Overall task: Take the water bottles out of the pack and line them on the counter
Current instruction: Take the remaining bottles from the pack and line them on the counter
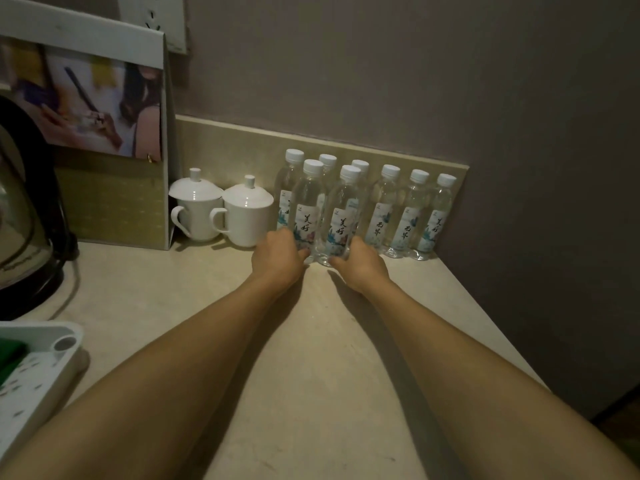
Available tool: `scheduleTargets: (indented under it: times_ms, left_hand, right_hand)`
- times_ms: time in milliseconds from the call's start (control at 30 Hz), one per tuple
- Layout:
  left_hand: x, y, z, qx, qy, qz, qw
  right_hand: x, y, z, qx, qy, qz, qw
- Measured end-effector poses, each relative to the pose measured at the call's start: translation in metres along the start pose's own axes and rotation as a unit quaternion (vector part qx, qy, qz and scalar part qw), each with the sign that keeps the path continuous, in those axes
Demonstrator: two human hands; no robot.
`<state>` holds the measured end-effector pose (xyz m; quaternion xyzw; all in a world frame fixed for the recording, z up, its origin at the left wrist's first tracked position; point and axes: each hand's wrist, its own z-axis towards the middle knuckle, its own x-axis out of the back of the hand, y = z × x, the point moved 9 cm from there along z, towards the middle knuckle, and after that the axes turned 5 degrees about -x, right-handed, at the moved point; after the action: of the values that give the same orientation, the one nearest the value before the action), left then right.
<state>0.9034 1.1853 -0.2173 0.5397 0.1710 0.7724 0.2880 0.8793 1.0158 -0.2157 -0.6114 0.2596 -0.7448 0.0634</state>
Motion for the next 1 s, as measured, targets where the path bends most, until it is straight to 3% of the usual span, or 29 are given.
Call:
scheduleTargets:
  times_ms: [333,533,767,1000]
  left_hand:
    - [-0.002,-0.004,0.002,-0.007,-0.022,0.042,0.999]
    - [0.011,0.015,0.0,-0.028,-0.066,0.155,0.985]
    - [0.01,0.079,-0.008,-0.069,-0.074,0.076,0.992]
    - [-0.004,0.186,-0.036,-0.132,-0.036,0.027,0.99]
  right_hand:
    - [-0.004,-0.002,-0.004,-0.005,-0.001,-0.011,1.0]
    - [0.015,0.0,-0.006,-0.006,0.002,-0.003,1.0]
    - [0.064,0.015,-0.017,0.007,0.037,0.023,0.999]
    - [0.146,0.08,-0.042,0.007,0.095,0.066,0.993]
